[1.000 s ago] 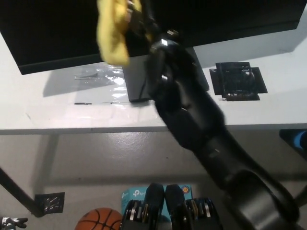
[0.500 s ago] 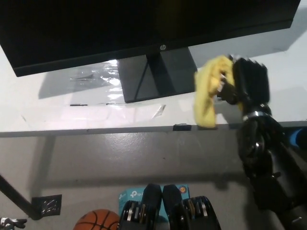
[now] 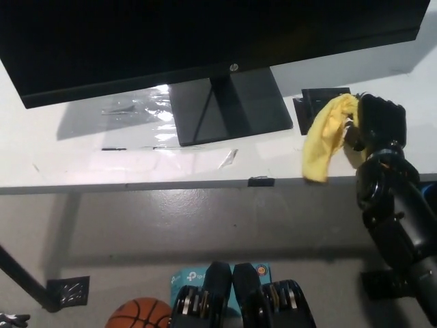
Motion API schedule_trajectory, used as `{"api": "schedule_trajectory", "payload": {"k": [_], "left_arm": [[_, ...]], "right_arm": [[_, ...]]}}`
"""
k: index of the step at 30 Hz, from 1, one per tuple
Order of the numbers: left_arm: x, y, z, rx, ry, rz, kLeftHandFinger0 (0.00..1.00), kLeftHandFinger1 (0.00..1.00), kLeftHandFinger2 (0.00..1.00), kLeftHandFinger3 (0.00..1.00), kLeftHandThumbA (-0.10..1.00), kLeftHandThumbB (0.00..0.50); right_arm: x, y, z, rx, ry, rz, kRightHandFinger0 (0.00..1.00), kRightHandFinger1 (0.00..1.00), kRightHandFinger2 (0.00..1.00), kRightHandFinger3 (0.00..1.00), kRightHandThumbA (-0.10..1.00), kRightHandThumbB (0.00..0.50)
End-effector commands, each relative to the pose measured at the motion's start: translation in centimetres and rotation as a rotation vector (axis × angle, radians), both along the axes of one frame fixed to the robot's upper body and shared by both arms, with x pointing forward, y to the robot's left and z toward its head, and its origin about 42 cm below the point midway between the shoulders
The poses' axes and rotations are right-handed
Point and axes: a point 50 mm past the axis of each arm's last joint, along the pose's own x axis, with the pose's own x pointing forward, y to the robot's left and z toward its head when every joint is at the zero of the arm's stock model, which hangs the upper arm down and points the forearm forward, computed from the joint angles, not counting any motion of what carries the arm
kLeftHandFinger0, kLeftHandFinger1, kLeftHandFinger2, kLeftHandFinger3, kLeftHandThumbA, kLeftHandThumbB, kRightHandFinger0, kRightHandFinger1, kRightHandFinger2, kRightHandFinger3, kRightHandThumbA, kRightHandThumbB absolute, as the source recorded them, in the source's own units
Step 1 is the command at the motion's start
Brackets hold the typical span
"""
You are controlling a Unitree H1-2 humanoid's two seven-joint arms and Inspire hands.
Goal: The robot uses its right hand to pick up the cloth kept in the middle of the desk and use it to wipe the monitor in the middle of the desk by swiping its screen twice
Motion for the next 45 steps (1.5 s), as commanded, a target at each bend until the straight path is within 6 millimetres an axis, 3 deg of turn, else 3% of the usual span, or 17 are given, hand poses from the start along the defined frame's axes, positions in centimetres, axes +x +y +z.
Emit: {"api": "schedule_trajectory", "payload": {"k": [1,2,4,6,8,9,10,11,12,13,14,18,23,24,29,41,45], "left_arm": [[-0.2,0.3,0.8,-0.001,-0.037,-0.008,0.44,0.47,0.62,0.81,0.27,0.175],[-0.2,0.3,0.8,0.001,-0.039,-0.011,0.43,0.46,0.62,0.80,0.30,0.186],[-0.2,0.3,0.7,0.003,-0.034,-0.013,0.44,0.46,0.61,0.81,0.31,0.188],[-0.2,0.4,0.6,0.003,-0.036,-0.015,0.43,0.46,0.61,0.81,0.32,0.186],[-0.2,0.3,0.6,0.004,-0.039,-0.013,0.41,0.45,0.60,0.79,0.30,0.184],[-0.2,0.3,0.6,0.005,-0.039,-0.012,0.42,0.46,0.62,0.80,0.31,0.181],[-0.3,0.3,0.6,0.009,-0.033,-0.012,0.44,0.48,0.64,0.81,0.31,0.178],[-0.4,0.4,0.7,0.009,-0.031,-0.009,0.44,0.48,0.65,0.81,0.31,0.179],[-0.4,0.4,0.8,0.009,-0.037,-0.011,0.45,0.48,0.65,0.81,0.31,0.188],[-0.3,0.3,0.8,0.008,-0.039,-0.012,0.44,0.48,0.64,0.81,0.31,0.189],[-0.3,0.4,0.9,0.008,-0.039,-0.008,0.45,0.48,0.64,0.81,0.29,0.178],[-0.3,0.5,0.8,0.013,-0.042,-0.006,0.45,0.48,0.63,0.82,0.30,0.168],[-0.1,0.5,0.9,0.014,-0.051,-0.007,0.45,0.48,0.63,0.83,0.30,0.168],[-0.1,0.5,0.8,0.017,-0.051,-0.009,0.45,0.47,0.62,0.83,0.33,0.194],[-0.3,0.4,0.7,0.022,-0.061,-0.011,0.43,0.46,0.61,0.81,0.30,0.156],[-0.5,0.3,0.8,0.002,-0.053,-0.008,0.45,0.47,0.60,0.81,0.26,0.143],[-0.5,0.4,0.9,0.012,-0.046,-0.006,0.46,0.48,0.63,0.84,0.27,0.148]], "right_arm": [[2.6,0.6,4.8,0.019,-0.104,-0.027,0.00,0.06,0.24,0.60,-0.10,0.110],[2.8,0.8,5.2,0.017,-0.100,-0.020,0.00,0.00,0.18,0.57,-0.10,0.130],[2.8,1.3,5.3,0.001,-0.076,0.008,0.02,0.05,0.22,0.55,-0.10,0.165],[2.6,1.7,5.1,-0.003,-0.067,0.022,0.00,0.01,0.17,0.54,-0.10,0.177],[2.5,2.2,4.9,-0.030,-0.012,0.041,0.08,0.11,0.30,0.62,-0.10,0.175],[2.3,2.3,4.8,-0.032,0.001,0.050,0.05,0.07,0.28,0.80,-0.07,0.186],[1.7,2.7,4.5,0.006,0.051,0.085,0.20,0.24,0.51,1.00,0.15,0.229],[1.4,2.9,4.4,0.017,0.070,0.099,0.27,0.31,0.60,1.00,0.23,0.255],[1.2,3.0,4.5,0.009,0.109,0.112,0.50,0.68,1.00,1.00,0.47,0.321],[1.1,3.0,4.5,0.006,0.126,0.116,0.60,0.98,1.00,1.00,0.43,0.298],[0.3,3.3,4.7,0.043,0.166,0.144,1.00,1.00,1.00,1.00,0.59,0.380],[-1.5,3.6,5.5,0.112,0.201,0.193,1.00,1.00,1.00,1.00,0.72,0.500],[-2.8,3.4,6.2,0.159,0.210,0.217,1.00,1.00,1.00,1.00,0.68,0.500],[-3.3,3.3,6.4,0.147,0.214,0.223,1.00,1.00,1.00,1.00,0.69,0.500],[-3.9,2.8,6.8,0.136,0.225,0.218,1.00,1.00,1.00,1.00,0.67,0.500],[-6.4,1.8,7.3,0.110,0.172,0.199,1.00,1.00,1.00,1.00,0.65,0.500],[-11.1,1.6,8.4,0.067,0.035,0.241,1.00,1.00,1.00,1.00,0.59,0.433]]}}
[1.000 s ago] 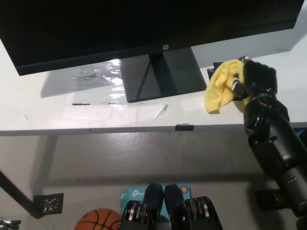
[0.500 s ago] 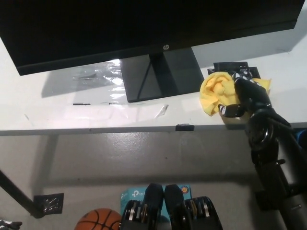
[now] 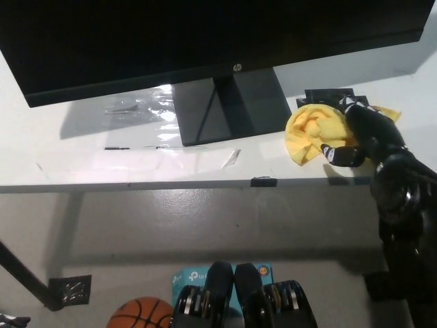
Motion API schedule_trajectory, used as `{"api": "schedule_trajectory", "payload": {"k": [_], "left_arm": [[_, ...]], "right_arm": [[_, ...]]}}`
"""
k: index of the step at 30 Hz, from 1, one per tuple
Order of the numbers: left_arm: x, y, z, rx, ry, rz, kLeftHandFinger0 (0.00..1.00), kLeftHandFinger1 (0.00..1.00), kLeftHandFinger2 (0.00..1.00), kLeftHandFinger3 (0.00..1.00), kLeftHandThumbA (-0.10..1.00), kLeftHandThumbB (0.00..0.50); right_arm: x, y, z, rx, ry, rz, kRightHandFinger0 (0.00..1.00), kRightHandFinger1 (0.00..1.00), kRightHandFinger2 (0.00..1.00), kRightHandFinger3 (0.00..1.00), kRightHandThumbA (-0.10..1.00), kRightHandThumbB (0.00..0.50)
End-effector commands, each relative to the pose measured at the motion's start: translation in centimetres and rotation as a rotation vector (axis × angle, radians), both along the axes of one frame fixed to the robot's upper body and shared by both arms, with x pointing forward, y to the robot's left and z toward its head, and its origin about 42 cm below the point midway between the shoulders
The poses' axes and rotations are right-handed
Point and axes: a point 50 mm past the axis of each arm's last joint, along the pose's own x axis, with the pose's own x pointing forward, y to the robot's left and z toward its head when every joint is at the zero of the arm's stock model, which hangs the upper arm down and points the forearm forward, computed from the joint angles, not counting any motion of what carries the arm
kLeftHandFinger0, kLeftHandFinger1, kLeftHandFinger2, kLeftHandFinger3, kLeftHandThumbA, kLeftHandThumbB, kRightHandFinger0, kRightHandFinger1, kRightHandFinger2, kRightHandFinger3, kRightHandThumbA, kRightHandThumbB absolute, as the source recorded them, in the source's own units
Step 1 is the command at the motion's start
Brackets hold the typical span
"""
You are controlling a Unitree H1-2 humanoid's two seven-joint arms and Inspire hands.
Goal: The robot uses its right hand to pick up the cloth kept in the middle of the desk and use it to wipe the monitor in the middle of the desk by swiping its screen twice
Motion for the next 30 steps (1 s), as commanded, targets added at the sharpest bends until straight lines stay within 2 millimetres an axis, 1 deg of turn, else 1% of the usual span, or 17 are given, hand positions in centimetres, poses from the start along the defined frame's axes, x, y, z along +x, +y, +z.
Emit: {"api": "schedule_trajectory", "payload": {"k": [1,6,9,11,12,13,14,15,16,18,19,21,23,25,26,28,30], "left_arm": [[-0.3,0.4,0.9,0.023,-0.039,-0.014,0.46,0.47,0.62,0.84,0.27,0.147],[-0.2,0.4,0.9,0.015,-0.048,-0.003,0.44,0.46,0.60,0.81,0.27,0.169],[-0.1,0.5,0.8,0.009,-0.045,-0.006,0.44,0.46,0.60,0.82,0.26,0.156],[0.1,0.6,0.9,0.020,-0.058,-0.018,0.46,0.48,0.62,0.83,0.27,0.150],[0.3,0.6,1.0,0.024,-0.062,-0.018,0.46,0.48,0.62,0.83,0.27,0.153],[0.3,0.6,1.0,0.028,-0.059,-0.019,0.46,0.48,0.62,0.83,0.27,0.153],[0.3,0.6,0.9,0.030,-0.057,-0.020,0.47,0.48,0.62,0.82,0.28,0.156],[0.4,0.6,1.1,0.036,-0.058,-0.023,0.46,0.48,0.63,0.82,0.29,0.151],[0.3,0.5,1.1,0.030,-0.059,-0.021,0.44,0.47,0.62,0.82,0.28,0.156],[0.3,0.5,1.1,0.029,-0.059,-0.018,0.44,0.47,0.61,0.82,0.28,0.162],[0.4,0.4,1.1,0.028,-0.064,-0.018,0.43,0.47,0.61,0.81,0.27,0.158],[0.6,0.4,1.0,0.023,-0.054,-0.016,0.44,0.47,0.60,0.80,0.27,0.165],[1.1,0.2,1.2,0.021,-0.063,-0.018,0.44,0.45,0.58,0.81,0.28,0.170],[1.3,0.3,1.4,0.020,-0.066,-0.018,0.43,0.45,0.58,0.81,0.27,0.173],[1.4,0.4,1.4,0.015,-0.067,-0.019,0.43,0.45,0.58,0.81,0.28,0.185],[1.5,0.4,1.4,0.017,-0.066,-0.017,0.43,0.45,0.58,0.80,0.27,0.179],[1.7,0.4,1.6,0.016,-0.067,-0.016,0.43,0.46,0.59,0.78,0.26,0.189]], "right_arm": [[-4.2,-0.2,2.4,-0.068,-0.145,0.021,1.00,1.00,1.00,1.00,0.59,0.421],[-8.4,0.2,2.6,-0.079,-0.236,0.061,1.00,1.00,1.00,1.00,0.59,0.405],[-11.8,0.5,1.6,-0.045,-0.257,0.106,1.00,1.00,1.00,1.00,0.63,0.379],[-12.7,0.6,0.5,0.035,-0.278,0.100,1.00,1.00,1.00,1.00,0.51,0.314],[-12.5,0.6,0.2,0.068,-0.290,0.095,0.75,1.00,1.00,1.00,0.43,0.289],[-12.5,0.4,-0.3,0.102,-0.299,0.085,0.57,0.81,1.00,1.00,0.40,0.274],[-12.3,0.2,-1.4,0.196,-0.270,0.065,0.45,0.64,0.95,1.00,0.38,0.228],[-12.0,0.0,-3.5,0.319,-0.265,0.030,0.31,0.46,0.74,1.00,0.35,0.162],[-11.8,-0.1,-4.7,0.359,-0.254,0.007,0.24,0.35,0.57,0.89,0.35,0.134],[-11.6,0.0,-5.6,0.440,-0.248,-0.009,0.24,0.33,0.49,0.79,0.28,0.114],[-11.3,0.1,-7.0,0.537,-0.238,-0.048,0.21,0.29,0.45,0.74,0.26,0.111],[-10.9,0.8,-9.9,0.727,-0.187,-0.112,0.11,0.15,0.29,0.64,0.16,0.066],[-10.3,0.8,-10.9,0.767,-0.183,-0.121,0.00,0.01,0.16,0.59,0.07,0.029],[-9.8,0.8,-12.2,0.787,-0.158,-0.112,0.00,0.00,0.12,0.59,0.04,0.026],[-9.4,0.3,-13.4,0.770,-0.122,-0.116,0.00,0.00,0.05,0.54,0.04,0.044],[-9.0,-0.1,-14.3,0.806,-0.033,-0.162,0.00,0.00,0.06,0.53,0.10,0.077],[-8.5,-0.2,-14.3,0.827,-0.004,-0.135,0.00,0.00,0.07,0.54,0.09,0.088]]}}
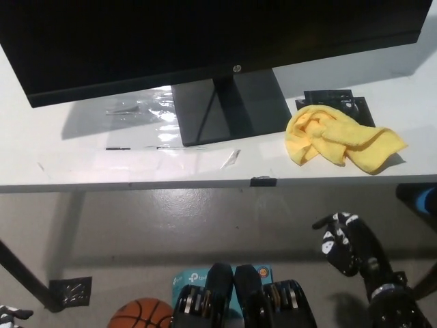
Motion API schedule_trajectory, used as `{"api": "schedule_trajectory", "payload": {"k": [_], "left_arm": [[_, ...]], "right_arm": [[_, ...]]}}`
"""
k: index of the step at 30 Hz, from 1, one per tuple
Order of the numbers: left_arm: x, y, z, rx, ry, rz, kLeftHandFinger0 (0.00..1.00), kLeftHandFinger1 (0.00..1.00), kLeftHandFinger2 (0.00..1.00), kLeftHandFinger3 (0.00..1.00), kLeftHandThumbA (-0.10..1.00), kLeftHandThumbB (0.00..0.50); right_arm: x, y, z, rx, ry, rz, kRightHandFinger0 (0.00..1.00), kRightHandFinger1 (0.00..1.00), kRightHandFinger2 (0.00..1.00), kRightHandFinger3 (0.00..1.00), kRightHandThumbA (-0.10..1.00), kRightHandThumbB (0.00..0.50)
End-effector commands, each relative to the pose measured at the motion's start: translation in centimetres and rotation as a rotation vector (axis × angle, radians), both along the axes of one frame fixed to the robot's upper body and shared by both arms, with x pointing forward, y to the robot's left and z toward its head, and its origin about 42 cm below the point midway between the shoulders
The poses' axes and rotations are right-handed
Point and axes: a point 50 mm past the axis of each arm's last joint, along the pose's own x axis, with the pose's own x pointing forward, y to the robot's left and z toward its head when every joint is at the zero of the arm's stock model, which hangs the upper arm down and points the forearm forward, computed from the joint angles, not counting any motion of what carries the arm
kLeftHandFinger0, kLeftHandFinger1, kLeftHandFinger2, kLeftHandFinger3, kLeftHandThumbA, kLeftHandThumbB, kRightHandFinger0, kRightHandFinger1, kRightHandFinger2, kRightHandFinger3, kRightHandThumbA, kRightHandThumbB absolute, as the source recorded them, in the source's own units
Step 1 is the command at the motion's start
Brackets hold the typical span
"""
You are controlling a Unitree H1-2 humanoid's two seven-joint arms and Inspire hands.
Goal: The robot uses its right hand to pick up the cloth kept in the middle of the desk and use it to wipe the monitor in the middle of the desk by swiping its screen twice
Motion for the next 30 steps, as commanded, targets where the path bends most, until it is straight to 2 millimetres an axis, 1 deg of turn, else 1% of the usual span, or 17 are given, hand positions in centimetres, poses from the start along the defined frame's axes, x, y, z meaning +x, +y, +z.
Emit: {"api": "schedule_trajectory", "payload": {"k": [1,2,6,10,12,15,17,18,20,22,24,25,26,27,28,29,30], "left_arm": [[0.7,0.6,1.3,0.028,-0.041,-0.016,0.44,0.47,0.60,0.78,0.29,0.198],[0.8,0.6,1.4,0.033,-0.043,-0.017,0.44,0.47,0.60,0.77,0.29,0.205],[0.9,0.6,1.4,0.036,-0.053,-0.021,0.44,0.47,0.60,0.75,0.28,0.198],[1.0,0.7,1.5,0.023,-0.056,-0.018,0.42,0.45,0.58,0.74,0.29,0.221],[1.0,0.7,1.5,0.028,-0.053,-0.018,0.41,0.44,0.57,0.74,0.29,0.220],[1.0,0.8,1.5,0.033,-0.050,-0.015,0.42,0.45,0.59,0.76,0.27,0.190],[1.2,0.6,1.5,0.025,-0.057,-0.018,0.42,0.45,0.59,0.77,0.26,0.188],[1.1,0.4,1.6,0.025,-0.057,-0.013,0.42,0.46,0.59,0.77,0.26,0.187],[1.2,0.4,1.6,0.024,-0.057,-0.013,0.42,0.46,0.60,0.76,0.26,0.191],[1.2,0.5,1.6,0.029,-0.059,-0.020,0.41,0.45,0.59,0.76,0.27,0.187],[1.4,0.5,1.6,0.028,-0.061,-0.023,0.42,0.46,0.60,0.78,0.28,0.198],[1.3,0.4,1.6,0.027,-0.065,-0.024,0.41,0.45,0.59,0.78,0.28,0.190],[1.3,0.4,1.6,0.027,-0.070,-0.026,0.40,0.45,0.59,0.77,0.27,0.194],[1.3,0.4,1.6,0.028,-0.070,-0.024,0.40,0.45,0.59,0.77,0.27,0.193],[1.3,0.4,1.6,0.031,-0.064,-0.025,0.42,0.47,0.60,0.77,0.29,0.203],[1.3,0.4,1.6,0.022,-0.063,-0.021,0.41,0.47,0.61,0.76,0.28,0.197],[1.3,0.4,1.6,0.023,-0.062,-0.021,0.41,0.47,0.61,0.76,0.29,0.197]], "right_arm": [[2.2,-0.2,0.2,0.287,-0.193,-0.045,0.00,0.00,0.06,0.55,0.04,0.099],[2.4,-0.1,0.2,0.238,-0.218,-0.005,0.00,0.00,0.04,0.56,0.05,0.093],[2.8,0.4,-0.2,0.177,-0.272,0.050,0.00,0.00,0.02,0.54,-0.01,0.108],[2.7,0.3,-0.2,0.199,-0.282,0.040,0.00,0.00,0.02,0.56,-0.03,0.097],[2.7,0.3,-0.2,0.210,-0.288,0.032,0.00,0.00,0.02,0.56,-0.02,0.097],[2.8,0.3,0.0,0.225,-0.280,0.019,0.00,0.00,0.03,0.56,0.01,0.097],[3.0,0.0,0.2,0.207,-0.295,0.029,0.00,0.00,0.02,0.56,0.01,0.097],[3.0,0.0,0.2,0.214,-0.302,0.054,0.00,0.00,0.00,0.59,0.00,0.084],[3.0,0.0,0.1,0.216,-0.316,0.067,0.00,0.00,0.00,0.59,-0.02,0.082],[3.0,-0.1,0.1,0.214,-0.316,0.072,0.00,0.00,0.02,0.56,-0.01,0.099],[2.9,-0.2,0.1,0.214,-0.304,0.068,0.00,0.00,0.04,0.58,0.00,0.102],[3.0,-0.2,0.2,0.210,-0.298,0.074,0.02,0.04,0.10,0.59,0.01,0.088],[3.0,-0.2,0.2,0.190,-0.279,0.090,0.05,0.09,0.17,0.62,0.06,0.072],[3.0,-0.3,0.2,0.169,-0.266,0.101,0.04,0.08,0.19,0.64,0.13,0.066],[3.1,-0.4,-0.1,0.195,-0.191,0.138,0.23,0.30,0.44,0.74,0.19,0.065],[3.1,-0.4,-0.2,0.180,-0.147,0.162,0.50,0.59,0.75,0.95,0.36,0.092],[3.3,-0.4,-0.3,0.146,-0.076,0.213,0.76,0.87,1.00,1.00,0.52,0.154]]}}
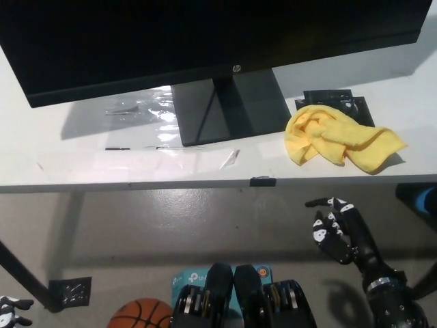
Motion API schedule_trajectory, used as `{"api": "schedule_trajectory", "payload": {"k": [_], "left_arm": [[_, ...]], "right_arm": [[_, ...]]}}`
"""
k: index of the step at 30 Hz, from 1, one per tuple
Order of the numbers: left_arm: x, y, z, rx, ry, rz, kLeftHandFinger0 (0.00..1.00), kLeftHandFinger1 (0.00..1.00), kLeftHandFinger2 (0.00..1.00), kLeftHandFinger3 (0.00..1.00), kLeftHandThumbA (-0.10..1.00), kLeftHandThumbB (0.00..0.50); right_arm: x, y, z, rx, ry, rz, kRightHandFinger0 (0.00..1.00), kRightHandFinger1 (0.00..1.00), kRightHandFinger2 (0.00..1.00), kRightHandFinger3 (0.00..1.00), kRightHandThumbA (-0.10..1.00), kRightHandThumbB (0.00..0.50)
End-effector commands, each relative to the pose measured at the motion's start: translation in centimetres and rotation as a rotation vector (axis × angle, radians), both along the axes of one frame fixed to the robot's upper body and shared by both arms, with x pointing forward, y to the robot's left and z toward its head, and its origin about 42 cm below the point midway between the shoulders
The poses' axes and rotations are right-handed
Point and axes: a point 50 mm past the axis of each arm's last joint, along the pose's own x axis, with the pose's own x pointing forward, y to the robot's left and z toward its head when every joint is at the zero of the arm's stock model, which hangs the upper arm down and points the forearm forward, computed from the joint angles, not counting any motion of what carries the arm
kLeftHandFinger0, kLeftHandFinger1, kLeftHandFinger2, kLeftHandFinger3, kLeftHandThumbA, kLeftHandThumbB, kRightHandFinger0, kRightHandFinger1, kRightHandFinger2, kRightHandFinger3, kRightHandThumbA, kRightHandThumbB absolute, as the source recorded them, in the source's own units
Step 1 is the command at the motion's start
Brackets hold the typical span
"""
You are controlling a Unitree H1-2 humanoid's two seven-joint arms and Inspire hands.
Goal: The robot uses its right hand to pick up the cloth kept in the middle of the desk and use it to wipe the monitor in the middle of the desk by swiping its screen twice
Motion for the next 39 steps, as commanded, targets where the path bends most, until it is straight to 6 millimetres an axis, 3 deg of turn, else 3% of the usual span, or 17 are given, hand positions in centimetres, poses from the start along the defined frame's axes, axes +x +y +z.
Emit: {"api": "schedule_trajectory", "payload": {"k": [1,2,3,5,7,9,10,12,17,19,22,27,39], "left_arm": [[0.26,0.51,0.96,0.028,-0.035,-0.017,0.42,0.47,0.61,0.76,0.29,0.197],[0.26,0.51,0.96,0.028,-0.034,-0.015,0.42,0.47,0.61,0.77,0.29,0.200],[0.26,0.51,0.97,0.030,-0.034,-0.017,0.42,0.47,0.61,0.77,0.29,0.193],[0.25,0.51,1.01,0.026,-0.033,-0.016,0.42,0.46,0.60,0.78,0.30,0.205],[0.44,0.41,1.07,0.028,-0.039,-0.017,0.42,0.46,0.59,0.78,0.30,0.198],[0.44,0.41,1.07,0.027,-0.035,-0.011,0.42,0.45,0.59,0.77,0.29,0.205],[0.45,0.47,1.01,0.028,-0.040,-0.018,0.42,0.45,0.59,0.77,0.29,0.200],[0.45,0.51,0.96,0.028,-0.041,-0.019,0.42,0.45,0.58,0.77,0.30,0.198],[0.52,0.56,1.00,0.034,-0.054,-0.026,0.41,0.45,0.59,0.78,0.27,0.169],[0.53,0.52,1.09,0.021,-0.046,-0.017,0.41,0.44,0.57,0.76,0.28,0.182],[0.91,0.45,1.02,0.027,-0.042,-0.017,0.43,0.45,0.57,0.77,0.31,0.202],[0.84,0.43,1.11,0.027,-0.046,-0.014,0.42,0.46,0.57,0.77,0.32,0.194],[0.84,0.48,0.97,0.025,-0.049,-0.016,0.42,0.46,0.60,0.79,0.30,0.182]], "right_arm": [[1.09,0.08,1.22,-0.066,0.158,0.167,0.93,1.00,1.00,1.00,0.63,0.143],[1.13,0.04,1.18,-0.147,0.205,0.224,1.00,1.00,1.00,1.00,0.76,0.185],[1.15,0.04,1.15,-0.180,0.226,0.240,1.00,1.00,1.00,1.00,0.77,0.210],[1.05,0.15,1.20,-0.221,0.258,0.260,1.00,1.00,1.00,1.00,0.66,0.263],[1.24,0.14,1.47,-0.236,0.250,0.256,1.00,1.00,1.00,1.00,0.68,0.287],[1.20,0.18,1.59,-0.219,0.239,0.250,1.00,1.00,1.00,1.00,0.68,0.272],[1.22,0.18,1.70,-0.205,0.216,0.245,1.00,1.00,1.00,1.00,0.62,0.229],[1.18,0.13,1.73,-0.175,0.197,0.231,1.00,1.00,1.00,1.00,0.54,0.216],[1.37,0.17,1.73,-0.148,0.173,0.217,1.00,1.00,1.00,1.00,0.45,0.166],[1.39,0.20,1.77,-0.148,0.167,0.213,1.00,1.00,1.00,1.00,0.42,0.137],[1.51,0.03,1.88,-0.146,0.169,0.209,1.00,1.00,1.00,1.00,0.41,0.131],[1.51,0.12,1.86,-0.126,0.162,0.192,1.00,1.00,1.00,1.00,0.36,0.113],[1.43,0.11,1.75,-0.100,0.115,0.143,1.00,1.00,1.00,1.00,0.30,0.122]]}}
